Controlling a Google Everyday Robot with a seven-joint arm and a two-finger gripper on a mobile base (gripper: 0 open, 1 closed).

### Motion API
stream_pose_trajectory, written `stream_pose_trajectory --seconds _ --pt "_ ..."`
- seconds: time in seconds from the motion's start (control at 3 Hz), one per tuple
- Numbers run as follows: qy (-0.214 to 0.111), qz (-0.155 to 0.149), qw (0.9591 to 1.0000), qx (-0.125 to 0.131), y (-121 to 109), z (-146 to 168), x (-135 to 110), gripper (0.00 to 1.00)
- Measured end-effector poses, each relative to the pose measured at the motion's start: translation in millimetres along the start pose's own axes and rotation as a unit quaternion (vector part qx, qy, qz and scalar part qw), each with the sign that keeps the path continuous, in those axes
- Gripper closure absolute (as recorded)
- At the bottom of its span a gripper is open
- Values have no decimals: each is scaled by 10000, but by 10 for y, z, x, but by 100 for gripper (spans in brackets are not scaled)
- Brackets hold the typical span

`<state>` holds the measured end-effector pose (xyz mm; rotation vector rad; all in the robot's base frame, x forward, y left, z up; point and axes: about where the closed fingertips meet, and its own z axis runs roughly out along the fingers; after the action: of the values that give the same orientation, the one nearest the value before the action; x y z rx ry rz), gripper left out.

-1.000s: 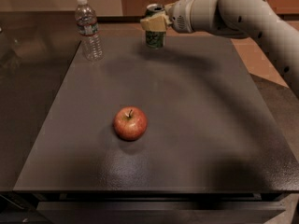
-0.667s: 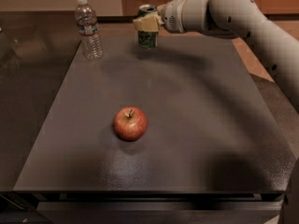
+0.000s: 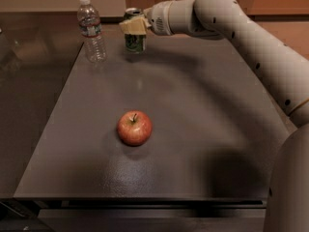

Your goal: Move green can near water bottle

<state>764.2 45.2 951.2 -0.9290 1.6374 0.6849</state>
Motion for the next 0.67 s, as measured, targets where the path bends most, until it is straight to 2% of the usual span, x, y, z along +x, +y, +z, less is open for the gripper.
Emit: stream_pose_trajectory --seconds 0.33,0.67 --pt "44 -14 9998 -182 150 223 -15 100" --pt "91 -57 9992 -391 291 418 -13 82"
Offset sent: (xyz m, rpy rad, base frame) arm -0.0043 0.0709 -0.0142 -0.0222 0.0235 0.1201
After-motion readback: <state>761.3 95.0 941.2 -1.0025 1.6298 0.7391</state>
